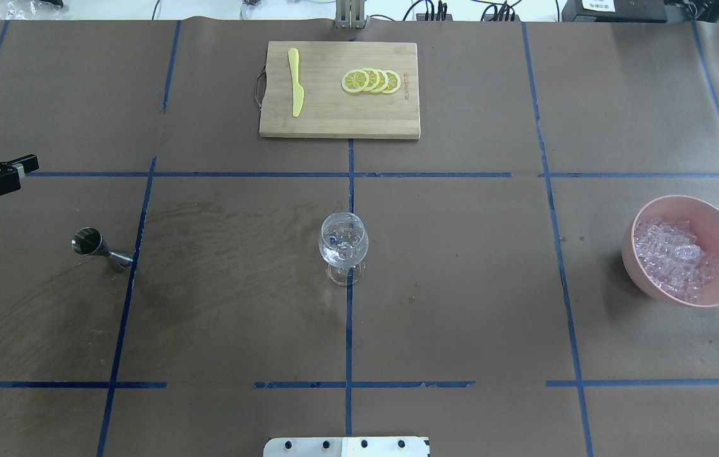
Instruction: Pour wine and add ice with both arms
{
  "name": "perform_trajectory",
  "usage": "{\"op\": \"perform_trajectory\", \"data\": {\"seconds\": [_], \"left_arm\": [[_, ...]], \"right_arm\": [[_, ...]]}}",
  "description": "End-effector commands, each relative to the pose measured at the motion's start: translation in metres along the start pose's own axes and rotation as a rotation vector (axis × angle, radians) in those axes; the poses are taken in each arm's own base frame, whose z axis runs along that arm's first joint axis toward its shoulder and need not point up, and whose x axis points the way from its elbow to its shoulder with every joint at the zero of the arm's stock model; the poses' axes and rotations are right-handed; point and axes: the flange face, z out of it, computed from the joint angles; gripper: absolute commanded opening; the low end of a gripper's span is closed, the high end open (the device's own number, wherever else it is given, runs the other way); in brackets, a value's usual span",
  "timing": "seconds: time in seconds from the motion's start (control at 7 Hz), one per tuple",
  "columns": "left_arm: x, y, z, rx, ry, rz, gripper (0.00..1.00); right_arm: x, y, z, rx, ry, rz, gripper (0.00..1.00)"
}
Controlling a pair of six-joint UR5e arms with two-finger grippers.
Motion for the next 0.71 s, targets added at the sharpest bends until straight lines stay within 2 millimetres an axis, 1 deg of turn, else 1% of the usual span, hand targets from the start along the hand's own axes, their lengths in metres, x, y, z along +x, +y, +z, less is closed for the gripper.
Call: {"op": "perform_trajectory", "data": {"seconds": [0.0,0.14,0.29,0.43,0.57], "left_arm": [[0.054,0.06,0.012,0.1,-0.079,-0.049,1.0],[0.079,0.087,0.012,0.13,-0.098,-0.067,1.0],[0.088,0.116,0.015,0.155,-0.136,-0.067,1.0],[0.093,0.132,0.017,0.177,-0.159,-0.056,1.0],[0.092,0.148,0.019,0.193,-0.185,-0.057,1.0]], "right_arm": [[0.0,0.001,0.0,-0.001,0.0,0.001,1.0],[0.001,0.001,0.001,-0.002,0.0,0.002,1.0],[0.0,0.001,0.0,-0.001,0.0,0.001,1.0],[0.0,0.002,0.0,-0.002,0.0,0.002,1.0],[0.001,0.004,0.001,-0.004,0.0,0.004,1.0]]}}
